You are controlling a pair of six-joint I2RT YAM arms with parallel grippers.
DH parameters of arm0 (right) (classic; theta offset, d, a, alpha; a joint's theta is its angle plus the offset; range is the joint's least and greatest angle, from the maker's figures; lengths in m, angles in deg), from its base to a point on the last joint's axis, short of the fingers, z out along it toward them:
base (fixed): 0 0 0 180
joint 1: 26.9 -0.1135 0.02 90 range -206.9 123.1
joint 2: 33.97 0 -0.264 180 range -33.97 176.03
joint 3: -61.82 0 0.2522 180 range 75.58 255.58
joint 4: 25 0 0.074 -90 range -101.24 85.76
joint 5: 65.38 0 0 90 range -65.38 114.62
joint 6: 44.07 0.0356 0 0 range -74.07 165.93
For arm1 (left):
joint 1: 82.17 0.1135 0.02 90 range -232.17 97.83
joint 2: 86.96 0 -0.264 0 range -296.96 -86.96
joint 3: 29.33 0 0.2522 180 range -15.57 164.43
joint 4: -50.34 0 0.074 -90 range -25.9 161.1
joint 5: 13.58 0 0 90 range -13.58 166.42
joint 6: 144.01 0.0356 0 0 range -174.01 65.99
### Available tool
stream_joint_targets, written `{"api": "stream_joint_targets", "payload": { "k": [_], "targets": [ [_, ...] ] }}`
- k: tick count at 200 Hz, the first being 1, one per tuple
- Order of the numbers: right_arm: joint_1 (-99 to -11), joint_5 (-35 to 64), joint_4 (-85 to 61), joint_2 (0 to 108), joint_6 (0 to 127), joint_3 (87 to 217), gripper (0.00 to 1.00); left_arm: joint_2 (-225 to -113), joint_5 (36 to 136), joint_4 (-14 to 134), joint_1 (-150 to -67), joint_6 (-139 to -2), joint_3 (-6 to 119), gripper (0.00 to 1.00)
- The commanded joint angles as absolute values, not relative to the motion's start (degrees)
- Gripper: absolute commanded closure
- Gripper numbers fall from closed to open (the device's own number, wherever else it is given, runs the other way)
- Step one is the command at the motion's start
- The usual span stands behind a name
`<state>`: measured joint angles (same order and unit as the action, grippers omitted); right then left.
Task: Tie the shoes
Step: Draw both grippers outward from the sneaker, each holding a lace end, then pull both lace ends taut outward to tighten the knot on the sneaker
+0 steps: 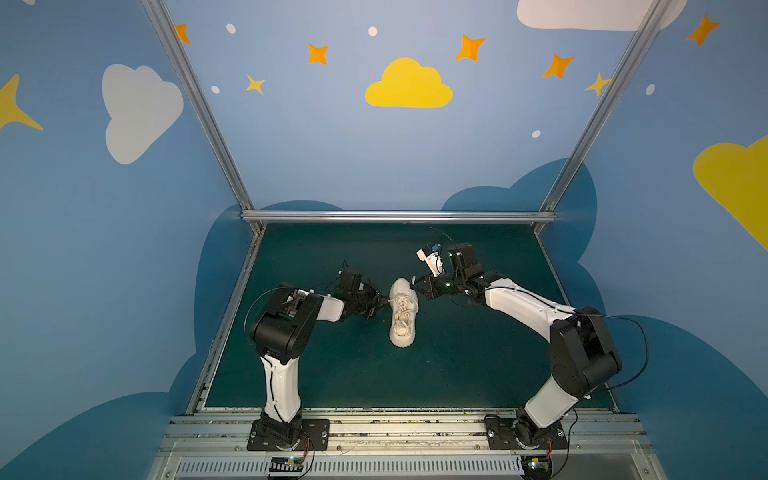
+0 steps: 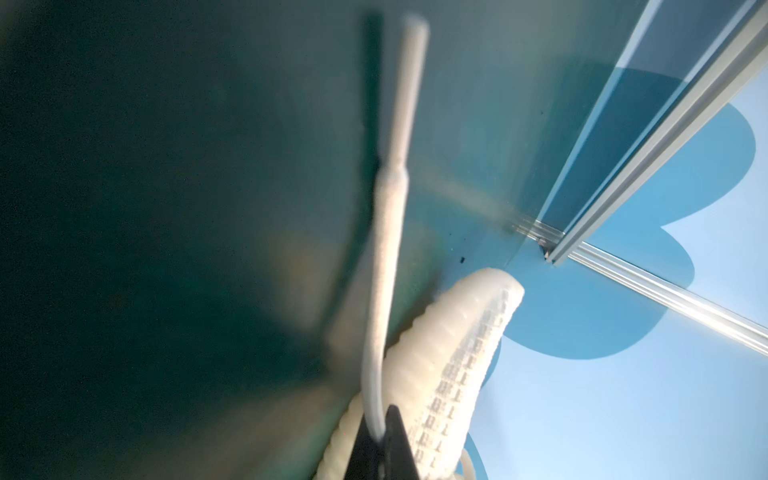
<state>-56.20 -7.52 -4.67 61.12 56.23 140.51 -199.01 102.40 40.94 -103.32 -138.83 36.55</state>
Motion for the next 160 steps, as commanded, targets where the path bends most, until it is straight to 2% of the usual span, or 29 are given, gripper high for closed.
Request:
{"api": "stream_joint_targets", "payload": {
  "k": [1,26,97,160],
  "targets": [
    [-55.69,-7.55,-5.41,57.54,57.12,138.77,1.00,-194.16,98.87,44.92,-103.02,-135.06,35.89,0.97],
    [-55.32,-6.65,-5.28,54.32,58.00,136.58,1.00,-189.03,97.98,49.25,-101.27,-130.25,36.26,0.97],
    [-51.61,-0.84,0.29,39.26,61.29,128.83,1.00,-173.60,96.91,73.02,-96.96,-111.63,40.39,0.97],
    [-48.87,9.72,5.25,27.37,61.96,121.88,1.00,-165.41,97.97,80.53,-90.87,-105.56,38.84,0.97]
  ]
}}
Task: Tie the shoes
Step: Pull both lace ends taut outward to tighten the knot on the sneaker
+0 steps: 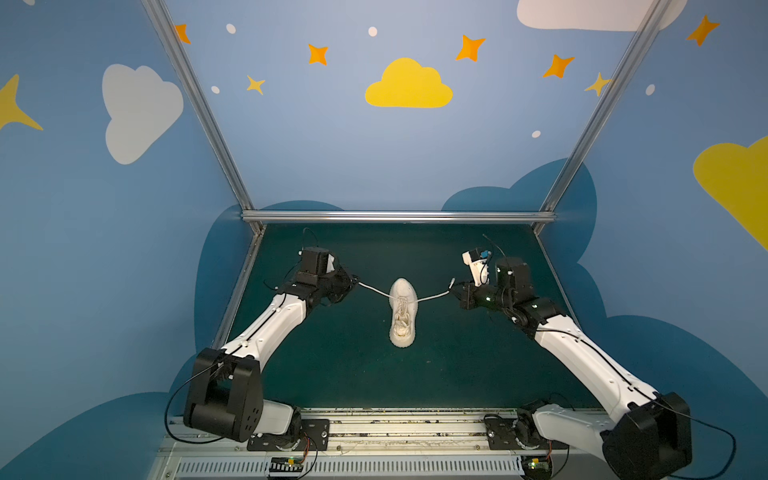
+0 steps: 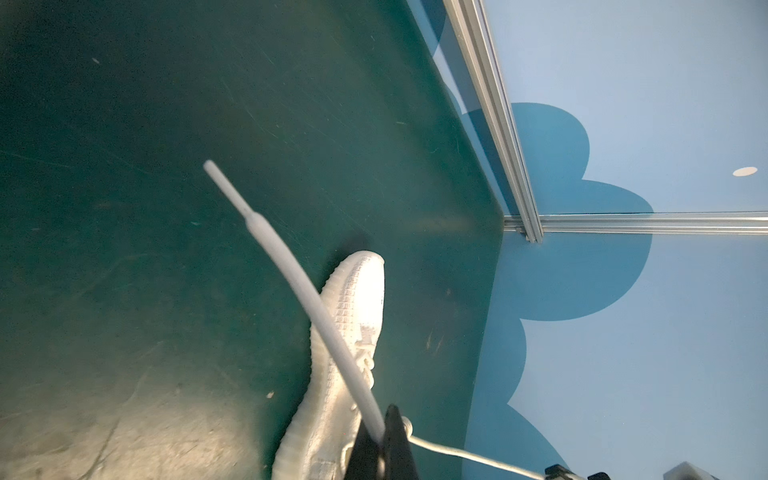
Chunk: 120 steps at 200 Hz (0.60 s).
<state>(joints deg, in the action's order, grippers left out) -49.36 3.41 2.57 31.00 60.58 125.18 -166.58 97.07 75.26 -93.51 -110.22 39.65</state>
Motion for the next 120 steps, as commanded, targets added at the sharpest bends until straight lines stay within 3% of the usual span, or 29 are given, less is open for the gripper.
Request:
{"api": "stream_joint_targets", "payload": {
  "k": [1,68,120],
  "targets": [
    [-48.83,9.72,5.21,27.15,62.03,121.71,1.00,-165.39,98.09,80.54,-90.74,-105.49,38.84,0.97],
    [-46.38,21.74,6.19,19.06,68.05,115.39,1.00,-170.76,105.65,80.44,-88.46,-103.23,42.09,0.97],
    [-43.06,21.51,4.80,18.09,72.27,110.82,1.00,-169.35,97.15,88.43,-86.50,-96.59,44.09,0.97]
  ]
}}
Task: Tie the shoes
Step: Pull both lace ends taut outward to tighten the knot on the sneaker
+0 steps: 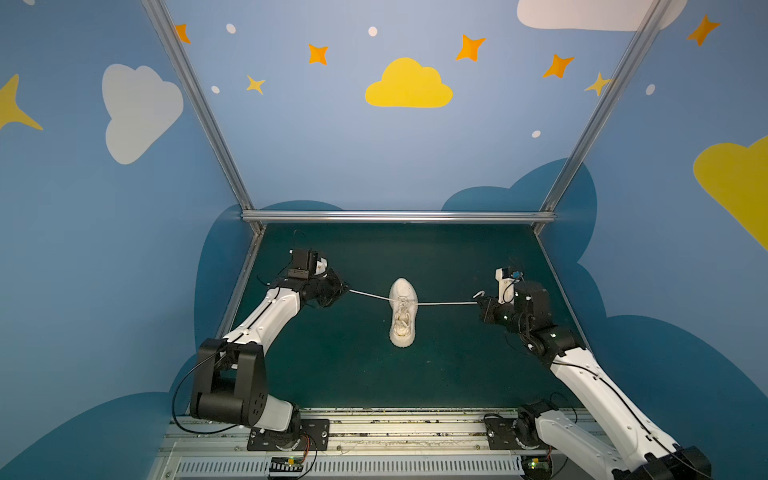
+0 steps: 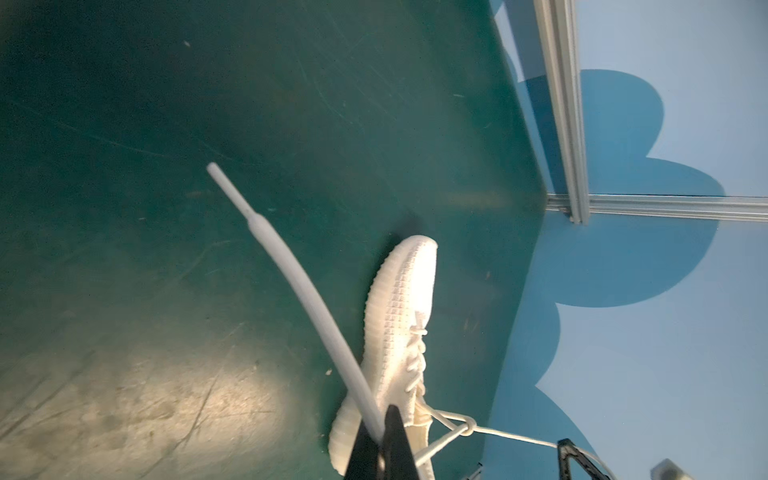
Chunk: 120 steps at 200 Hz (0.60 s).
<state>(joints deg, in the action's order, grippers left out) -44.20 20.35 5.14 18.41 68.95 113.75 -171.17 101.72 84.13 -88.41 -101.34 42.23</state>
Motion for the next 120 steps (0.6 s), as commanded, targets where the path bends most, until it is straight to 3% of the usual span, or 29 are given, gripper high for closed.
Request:
{"api": "stream_joint_targets", "payload": {
  "k": [1,120],
  "targets": [
    [-43.07,21.48,4.74,18.12,72.37,110.73,1.00,-169.29,97.20,88.26,-86.40,-96.66,44.01,0.97],
    [-35.22,18.73,2.87,23.11,75.02,108.15,1.00,-170.82,97.69,95.07,-79.35,-90.21,45.74,0.97]
  ]
}}
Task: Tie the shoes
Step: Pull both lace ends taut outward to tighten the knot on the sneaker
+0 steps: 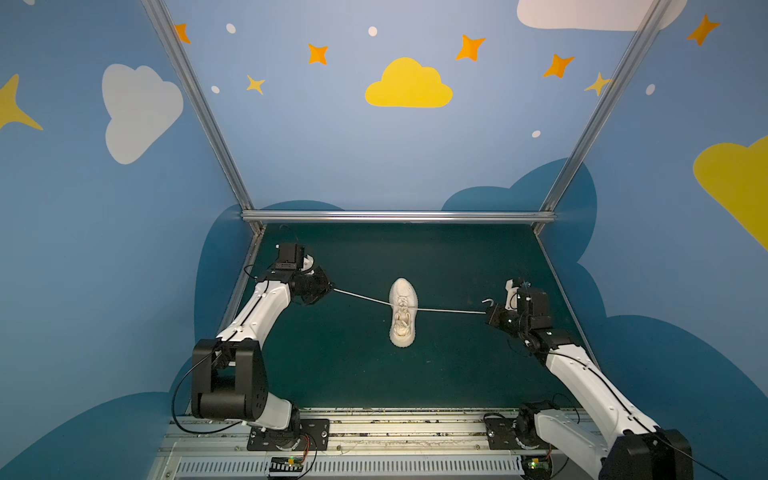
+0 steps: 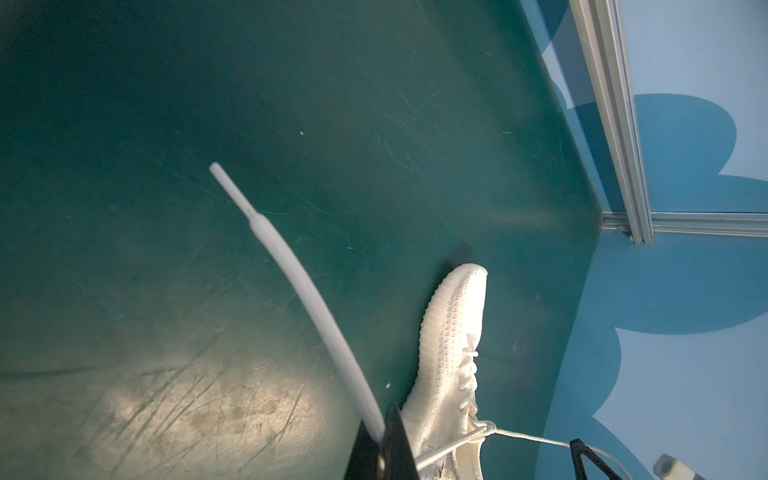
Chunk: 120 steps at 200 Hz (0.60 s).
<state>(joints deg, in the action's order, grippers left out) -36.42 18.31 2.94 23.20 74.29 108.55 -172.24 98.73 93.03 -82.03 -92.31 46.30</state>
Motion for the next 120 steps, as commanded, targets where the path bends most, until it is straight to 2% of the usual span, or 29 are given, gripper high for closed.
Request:
{"api": "stream_joint_targets", "payload": {
  "k": [1,120],
  "targets": [
    [-35.19,18.69,2.94,23.09,75.06,108.13,1.00,-170.73,97.73,95.05,-79.27,-90.17,45.67,0.97],
    [-29.20,18.30,4.70,26.58,76.36,105.83,1.00,-173.15,100.61,93.85,-73.48,-87.68,41.31,0.97]
  ]
}}
